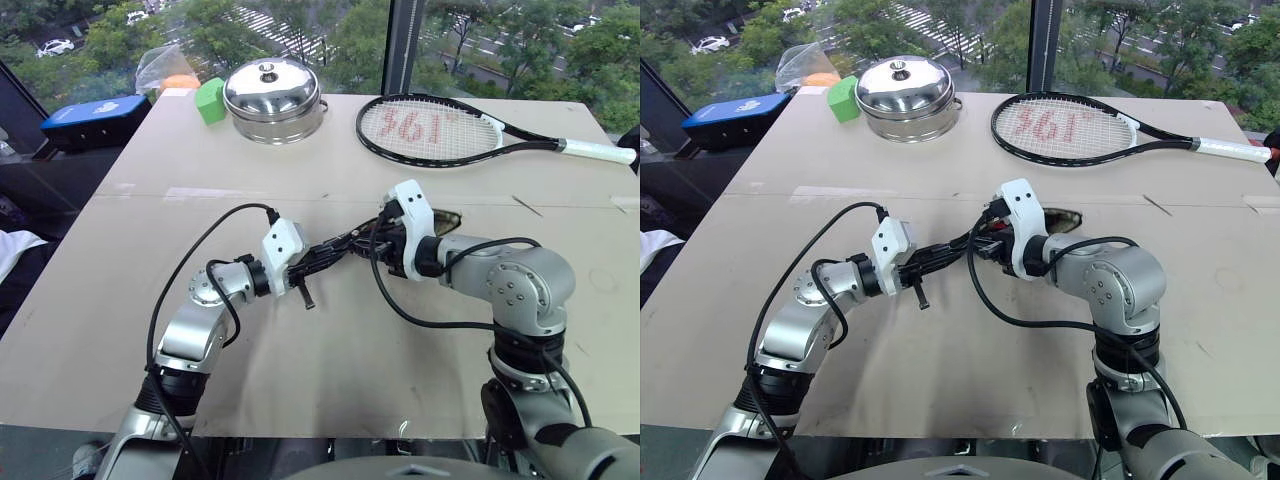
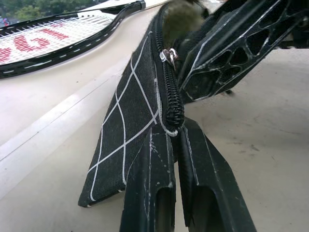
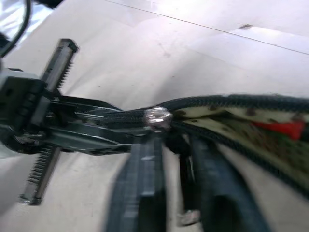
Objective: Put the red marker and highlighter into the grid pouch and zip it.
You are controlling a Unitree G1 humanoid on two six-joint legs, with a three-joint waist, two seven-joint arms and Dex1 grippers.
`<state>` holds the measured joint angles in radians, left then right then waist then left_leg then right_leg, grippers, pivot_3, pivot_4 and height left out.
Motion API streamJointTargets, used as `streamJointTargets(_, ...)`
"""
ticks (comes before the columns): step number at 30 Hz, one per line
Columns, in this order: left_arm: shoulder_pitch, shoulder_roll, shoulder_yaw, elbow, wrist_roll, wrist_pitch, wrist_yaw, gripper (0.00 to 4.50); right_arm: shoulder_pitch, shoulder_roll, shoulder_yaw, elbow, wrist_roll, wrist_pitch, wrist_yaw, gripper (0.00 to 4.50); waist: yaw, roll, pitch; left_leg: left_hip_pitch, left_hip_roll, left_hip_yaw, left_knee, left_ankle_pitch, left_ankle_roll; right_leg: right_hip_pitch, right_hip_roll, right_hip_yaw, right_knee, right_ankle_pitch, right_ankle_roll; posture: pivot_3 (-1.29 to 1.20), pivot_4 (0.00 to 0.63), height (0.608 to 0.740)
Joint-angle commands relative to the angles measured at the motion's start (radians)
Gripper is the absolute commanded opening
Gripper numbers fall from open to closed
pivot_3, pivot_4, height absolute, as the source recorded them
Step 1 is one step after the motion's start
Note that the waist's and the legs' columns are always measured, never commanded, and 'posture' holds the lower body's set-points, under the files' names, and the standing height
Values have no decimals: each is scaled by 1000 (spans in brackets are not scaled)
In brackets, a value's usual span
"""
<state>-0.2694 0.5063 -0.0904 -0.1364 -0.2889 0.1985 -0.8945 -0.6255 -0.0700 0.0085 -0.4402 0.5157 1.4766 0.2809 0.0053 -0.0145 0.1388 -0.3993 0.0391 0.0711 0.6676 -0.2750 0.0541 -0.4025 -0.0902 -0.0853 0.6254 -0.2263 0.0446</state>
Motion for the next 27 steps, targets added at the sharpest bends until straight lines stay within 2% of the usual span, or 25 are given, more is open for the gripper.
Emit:
streamJointTargets(1, 7, 8, 2, -50, 7, -19, 5, 0, -21, -4, -23, -26, 5, -11, -10, 63, -1, 0, 0, 0, 0, 0, 0, 0, 0, 0, 0, 0, 0, 0, 0, 0, 150, 740)
streamJointTargets(8, 13, 26, 29, -21, 23, -35, 15, 0, 31, -142, -183, -177, 19, 127, -3, 63, 4, 0, 0, 0, 0, 0, 0, 0, 0, 0, 0, 0, 0, 0, 0, 0, 150, 740)
streamJointTargets(14, -8, 43, 21, 43, 71, -113, 11, 0, 180, -443, -338, -232, 58, 138, 48, 63, 8, 1, 0, 0, 0, 0, 0, -1, 1, 0, -1, 0, -2, 0, 0, 0, 150, 740)
streamJointTargets(18, -46, 48, -7, 129, 145, -232, 18, 0, 257, -586, -323, -215, 24, 117, 50, 63, 5, 1, 1, 1, 0, 1, -1, -1, 1, 0, 0, 2, -2, 0, 0, 0, 150, 740)
streamJointTargets(20, -59, 54, -27, 170, 180, -296, 20, 0, 281, -608, -292, -214, 7, 67, 37, 63, 5, 1, 0, 1, 0, 1, -1, -1, 1, 0, 0, 2, -2, 0, -1, 0, 150, 740)
streamJointTargets(22, -66, 57, -48, 206, 214, -369, 23, 0, 306, -586, -276, -232, 4, 8, 27, 63, 6, 1, 0, 1, 1, 1, -1, -1, 1, 0, 0, 2, -2, 0, -1, 0, 150, 740)
streamJointTargets(24, -66, 57, -57, 229, 212, -401, 2, 0, 371, -533, -262, -256, -18, -195, 41, 63, 8, 0, 0, 0, 1, 1, -1, -1, 1, 0, 0, 2, -2, 0, 0, 0, 150, 740)
streamJointTargets(25, -56, 56, -51, 222, 170, -374, -28, 0, 426, -551, -247, -262, -20, -325, 124, 63, 9, 0, 0, 0, 1, 1, -1, -1, 1, -1, 0, 2, -2, 0, 0, 0, 150, 740)
streamJointTargets(26, -44, 57, -42, 215, 128, -359, -56, 677, 486, -597, -217, -264, -55, -433, 178, 326, 9, 0, 0, 0, 1, 1, -1, -1, 1, -1, 0, 2, -2, 0, 0, 0, 150, 740)
streamJointTargets(27, -32, 61, -31, 206, 92, -337, -77, 866, 552, -657, -182, -258, -112, -542, 224, 640, 10, 0, 0, 0, 1, 1, -1, -1, 1, -1, 0, 2, -2, 0, 0, 0, 150, 740)
